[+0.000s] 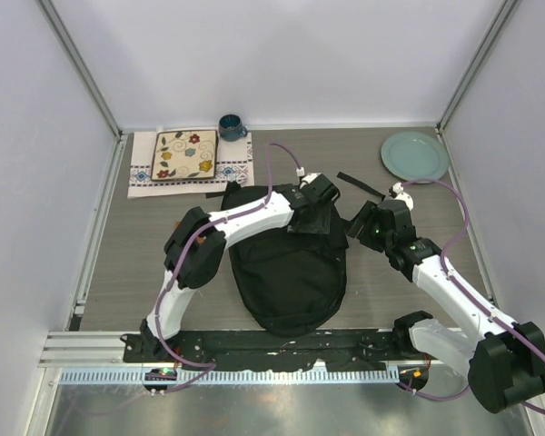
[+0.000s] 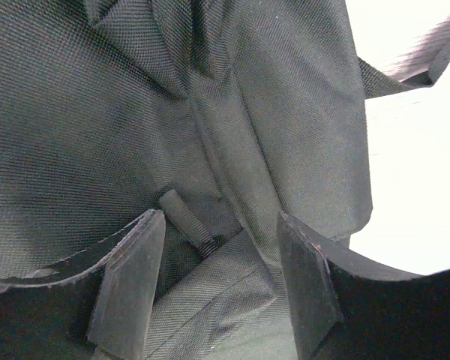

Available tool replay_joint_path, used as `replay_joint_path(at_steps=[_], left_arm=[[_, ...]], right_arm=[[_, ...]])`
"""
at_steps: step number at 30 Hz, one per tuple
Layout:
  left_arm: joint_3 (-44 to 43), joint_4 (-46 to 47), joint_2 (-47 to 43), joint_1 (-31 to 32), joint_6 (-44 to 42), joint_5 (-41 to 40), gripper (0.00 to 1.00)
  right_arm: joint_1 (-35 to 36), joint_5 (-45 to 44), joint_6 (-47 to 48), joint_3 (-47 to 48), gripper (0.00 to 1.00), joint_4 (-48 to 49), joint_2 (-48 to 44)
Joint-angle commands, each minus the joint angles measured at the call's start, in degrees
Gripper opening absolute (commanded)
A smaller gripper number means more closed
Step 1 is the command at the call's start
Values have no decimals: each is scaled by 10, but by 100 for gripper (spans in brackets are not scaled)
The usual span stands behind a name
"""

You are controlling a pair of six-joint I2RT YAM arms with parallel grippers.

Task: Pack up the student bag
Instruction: Unzip the student bag at the center of the board.

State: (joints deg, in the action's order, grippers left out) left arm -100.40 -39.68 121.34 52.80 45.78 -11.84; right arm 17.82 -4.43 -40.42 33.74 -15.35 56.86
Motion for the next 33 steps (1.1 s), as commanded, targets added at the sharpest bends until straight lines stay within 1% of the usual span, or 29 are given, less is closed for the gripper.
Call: replay_joint_path(at_steps=[1,3,7,8,10,11,13,14,15,18,20,21,22,24,27,30,31,33], left_arm=[[-1,-50,38,4,11,-5,63],[1,-51,44,4,11,-8,58],[1,-49,57,4,7,-18,51],[1,-50,64,4,5,-21,45],[2,-50,69,5,5,-23,38],[2,-49,71,4,5,-25,27],[4,-48,74,4,5,-31,16],[5,-46,74,4,5,-34,2],[5,-45,71,4,5,-40,0],[13,-39,48,4,2,-56,0],[20,-26,29,4,0,-64,0],[29,-19,20,4,-4,-65,0],[34,-7,-1,4,-7,-66,0],[47,2,-20,4,-9,-68,0],[70,31,-60,4,-13,-64,0],[87,49,-89,4,-17,-64,0],[91,55,-94,4,-19,-64,0],[108,68,-112,4,-20,-61,0]], right_arm=[[-2,-3,8,2,62,23,-11],[-2,-3,7,4,62,22,-11],[-2,-5,10,7,61,20,-13],[-2,-5,10,7,61,20,-13],[-2,-6,12,8,61,21,-14],[-2,-6,12,8,61,19,-15],[-2,-7,12,8,61,19,-14],[-2,-7,12,8,61,20,-13],[-2,-8,12,7,61,21,-12],[-2,-3,19,5,61,25,-4],[-5,21,25,5,61,39,9],[-7,32,28,12,61,42,38],[-9,64,36,17,61,45,53],[-11,100,48,34,59,53,102],[-11,166,51,33,59,104,142],[-11,227,38,23,61,151,154],[-11,244,32,20,61,196,158],[-10,278,12,18,63,215,163]])
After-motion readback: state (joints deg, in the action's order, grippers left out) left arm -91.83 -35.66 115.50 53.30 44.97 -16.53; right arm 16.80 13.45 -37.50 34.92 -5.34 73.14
